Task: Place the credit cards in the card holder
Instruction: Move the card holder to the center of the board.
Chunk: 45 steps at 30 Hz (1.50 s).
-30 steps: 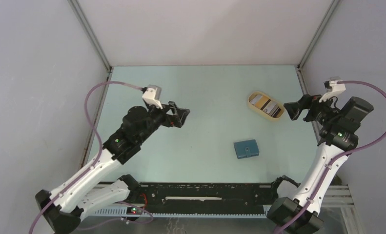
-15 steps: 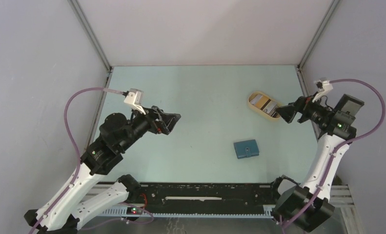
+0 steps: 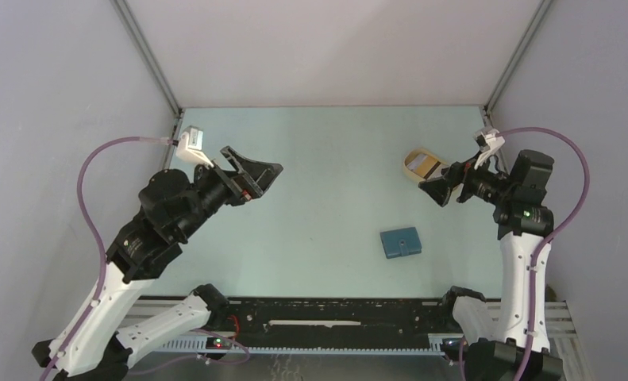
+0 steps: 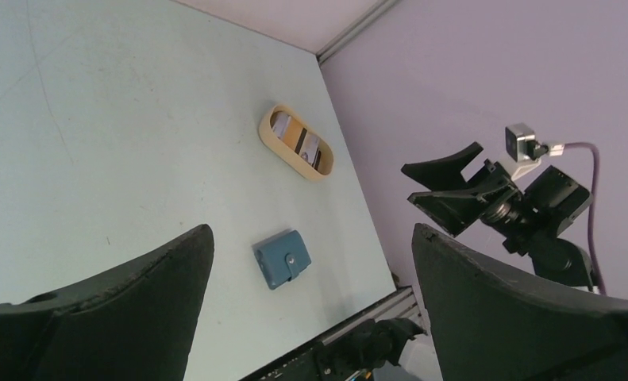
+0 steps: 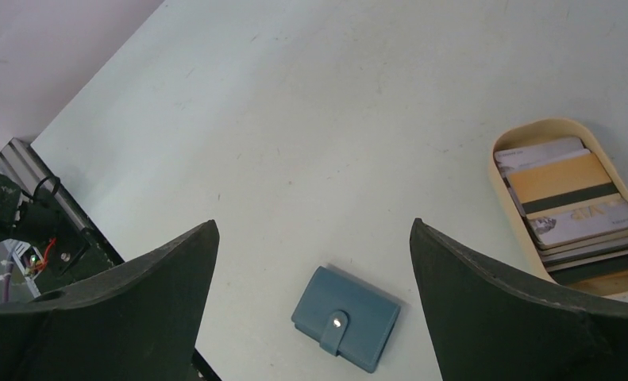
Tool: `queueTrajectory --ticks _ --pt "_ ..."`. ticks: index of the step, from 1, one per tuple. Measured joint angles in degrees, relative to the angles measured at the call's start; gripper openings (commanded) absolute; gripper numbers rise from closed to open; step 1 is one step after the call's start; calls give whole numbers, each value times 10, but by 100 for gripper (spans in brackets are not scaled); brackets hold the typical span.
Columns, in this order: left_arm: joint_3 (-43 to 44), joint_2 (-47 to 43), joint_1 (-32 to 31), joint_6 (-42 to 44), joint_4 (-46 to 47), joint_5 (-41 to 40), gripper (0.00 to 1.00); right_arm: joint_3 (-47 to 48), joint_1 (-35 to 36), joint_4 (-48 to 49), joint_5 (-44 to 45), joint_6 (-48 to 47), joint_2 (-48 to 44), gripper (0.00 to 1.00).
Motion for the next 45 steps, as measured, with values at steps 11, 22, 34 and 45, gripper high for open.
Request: queueTrajectory --ticks 11,22,34,45 --pt "64 48 0 -31 -54 -2 100 -10 5 11 24 1 26 100" --pt "93 56 -14 -28 -62 10 100 -21 21 0 9 -57 39 100" --pt "-110 -9 8 211 67 88 100 -130 148 -162 32 -498 48 100" --pt "-175 -15 53 309 90 122 100 -184 177 -179 152 -680 108 95"
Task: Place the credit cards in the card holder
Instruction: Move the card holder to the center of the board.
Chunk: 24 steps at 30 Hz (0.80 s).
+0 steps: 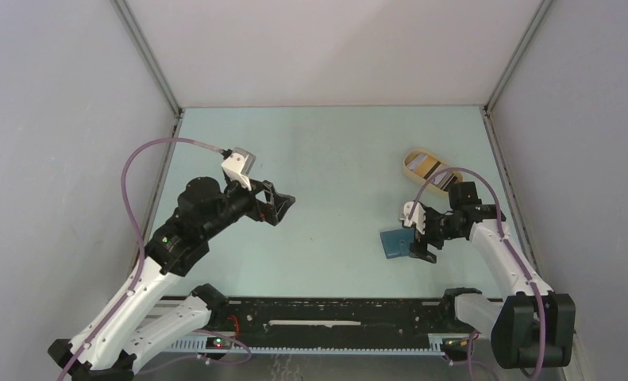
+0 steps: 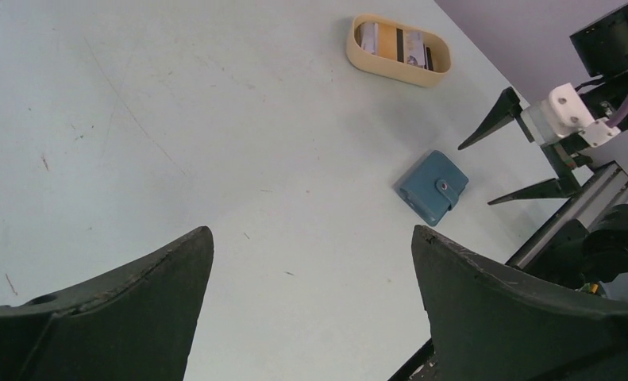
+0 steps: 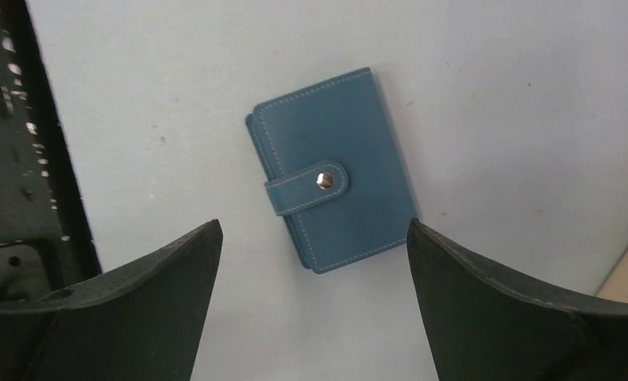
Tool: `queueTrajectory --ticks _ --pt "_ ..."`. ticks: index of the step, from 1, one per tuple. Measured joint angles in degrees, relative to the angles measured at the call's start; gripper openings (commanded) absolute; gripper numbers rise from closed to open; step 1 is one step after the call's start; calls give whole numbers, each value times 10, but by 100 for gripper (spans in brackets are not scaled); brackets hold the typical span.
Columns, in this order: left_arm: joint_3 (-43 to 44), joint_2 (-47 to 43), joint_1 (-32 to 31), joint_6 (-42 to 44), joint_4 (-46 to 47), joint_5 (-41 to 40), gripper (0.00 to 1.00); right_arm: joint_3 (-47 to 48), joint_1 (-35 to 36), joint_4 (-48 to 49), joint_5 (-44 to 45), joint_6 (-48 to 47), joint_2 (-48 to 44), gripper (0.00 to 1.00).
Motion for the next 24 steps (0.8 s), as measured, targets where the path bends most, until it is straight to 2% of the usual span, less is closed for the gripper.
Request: queueTrajectory --ticks 12,18,24 --pt "0 0 4 10 3 1 100 0 -3 84 113 20 79 84" --pt "0 0 6 10 3 2 100 2 -2 88 135 23 131 77" --pt "0 0 8 10 3 2 100 24 33 71 148 16 187 68"
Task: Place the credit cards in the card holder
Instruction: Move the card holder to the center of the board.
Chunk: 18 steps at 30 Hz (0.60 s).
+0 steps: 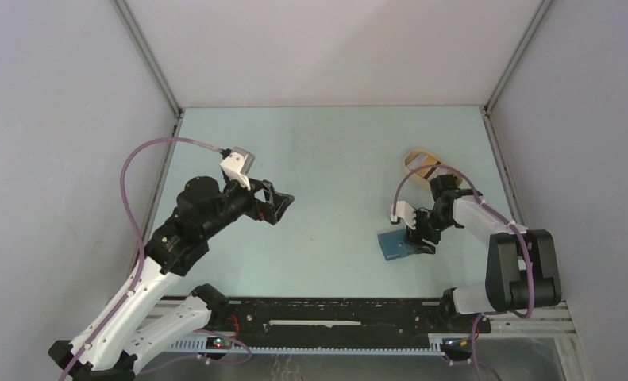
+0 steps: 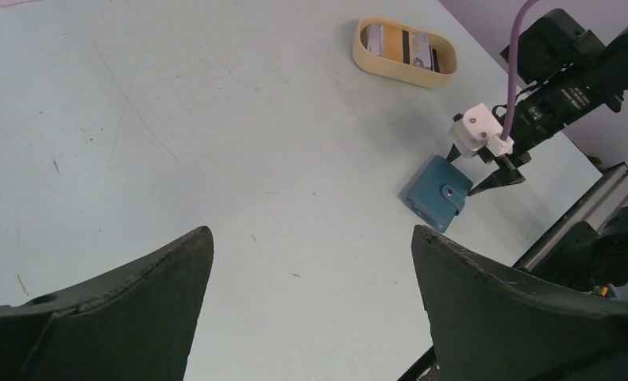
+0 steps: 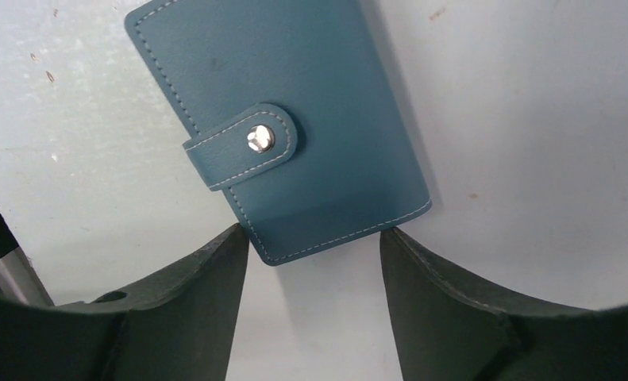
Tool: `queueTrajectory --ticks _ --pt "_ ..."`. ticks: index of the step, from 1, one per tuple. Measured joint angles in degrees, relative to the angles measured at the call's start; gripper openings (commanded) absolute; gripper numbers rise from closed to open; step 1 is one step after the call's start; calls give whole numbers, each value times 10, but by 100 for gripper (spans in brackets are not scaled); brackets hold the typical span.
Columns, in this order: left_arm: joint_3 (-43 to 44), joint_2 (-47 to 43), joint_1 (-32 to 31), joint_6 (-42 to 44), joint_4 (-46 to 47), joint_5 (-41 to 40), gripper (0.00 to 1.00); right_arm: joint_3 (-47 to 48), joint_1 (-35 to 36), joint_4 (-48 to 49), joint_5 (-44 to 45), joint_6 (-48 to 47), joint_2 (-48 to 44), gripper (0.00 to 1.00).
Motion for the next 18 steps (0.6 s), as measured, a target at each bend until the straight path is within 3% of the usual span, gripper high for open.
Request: queueTrajectory --ticks 5,11,18 --pt "0 0 2 0 0 0 100 21 46 -9 4 -12 21 61" --pt "0 0 5 0 0 -1 100 54 106 -20 0 -39 39 44" --pt "0 0 9 0 0 -3 100 127 205 -14 9 -44 97 43"
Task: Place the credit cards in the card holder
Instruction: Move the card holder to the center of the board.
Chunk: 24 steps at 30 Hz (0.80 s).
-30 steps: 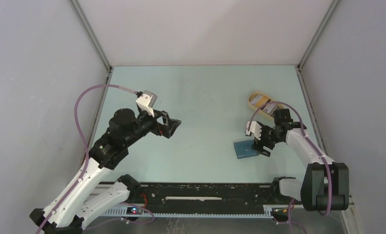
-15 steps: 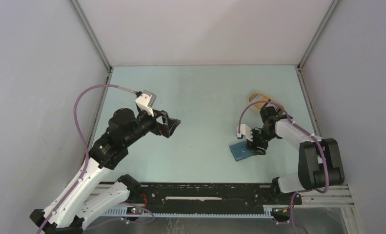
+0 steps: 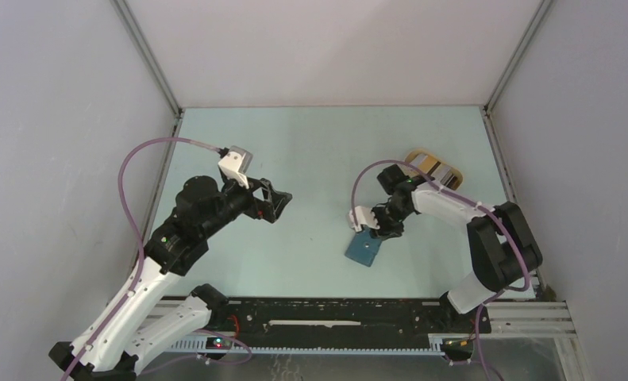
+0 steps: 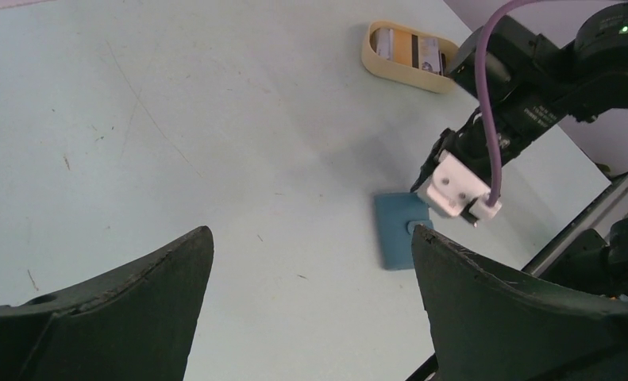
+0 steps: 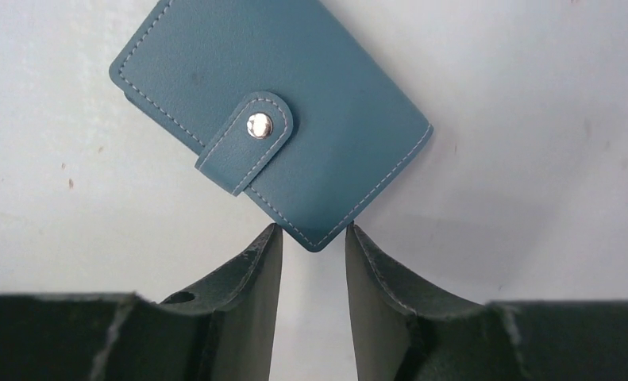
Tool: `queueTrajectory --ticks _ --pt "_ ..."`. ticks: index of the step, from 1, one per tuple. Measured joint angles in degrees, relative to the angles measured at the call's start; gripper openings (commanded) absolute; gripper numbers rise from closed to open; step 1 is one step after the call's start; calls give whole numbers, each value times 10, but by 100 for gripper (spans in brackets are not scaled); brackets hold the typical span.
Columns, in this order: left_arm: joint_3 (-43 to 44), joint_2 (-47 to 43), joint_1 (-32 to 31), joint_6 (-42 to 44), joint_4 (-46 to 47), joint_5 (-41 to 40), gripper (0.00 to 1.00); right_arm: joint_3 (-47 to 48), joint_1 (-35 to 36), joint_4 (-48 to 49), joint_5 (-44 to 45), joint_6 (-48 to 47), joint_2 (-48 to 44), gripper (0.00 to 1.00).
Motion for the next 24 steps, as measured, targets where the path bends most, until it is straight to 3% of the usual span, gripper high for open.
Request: queueTrajectory --ticks 6,11,18,24 --pt "0 0 5 0 0 -3 100 25 89 28 28 29 28 55" --pt "-5 1 10 -2 0 -3 100 27 101 42 31 74 7 65" --pt "-24 -2 15 -19 9 -3 100 -9 76 53 19 127 -129 80" --pt "-80 -31 16 -70 36 11 100 -37 47 31 -39 176 -251 85"
